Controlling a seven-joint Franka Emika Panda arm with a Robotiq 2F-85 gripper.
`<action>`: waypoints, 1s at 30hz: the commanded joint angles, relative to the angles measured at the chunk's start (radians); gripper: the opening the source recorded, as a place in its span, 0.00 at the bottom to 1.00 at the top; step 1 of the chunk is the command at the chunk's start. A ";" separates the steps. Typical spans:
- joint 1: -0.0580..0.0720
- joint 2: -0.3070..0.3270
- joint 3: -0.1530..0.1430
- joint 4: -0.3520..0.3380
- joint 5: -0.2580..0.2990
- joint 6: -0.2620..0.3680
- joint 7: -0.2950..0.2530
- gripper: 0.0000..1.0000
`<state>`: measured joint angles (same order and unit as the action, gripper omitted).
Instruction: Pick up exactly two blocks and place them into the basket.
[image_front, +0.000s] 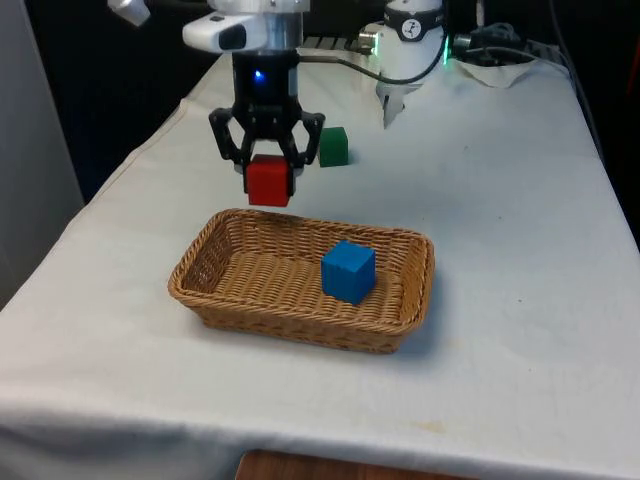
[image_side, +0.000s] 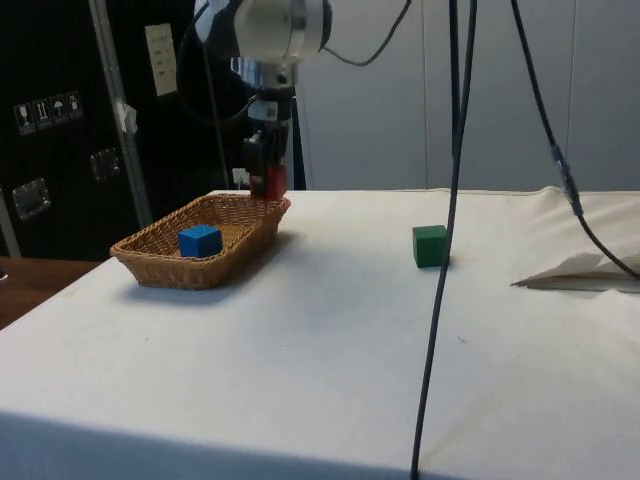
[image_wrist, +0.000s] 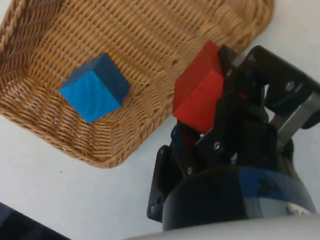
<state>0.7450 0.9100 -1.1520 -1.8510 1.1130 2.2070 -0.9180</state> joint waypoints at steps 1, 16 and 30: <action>-0.007 0.010 0.007 0.016 -0.003 -0.010 0.015 0.00; -0.028 0.092 0.049 0.104 0.014 -0.014 0.128 0.00; -0.054 0.172 0.062 0.189 0.042 -0.019 0.220 0.00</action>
<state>0.7000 1.0790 -1.0920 -1.6740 1.1570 2.1960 -0.7050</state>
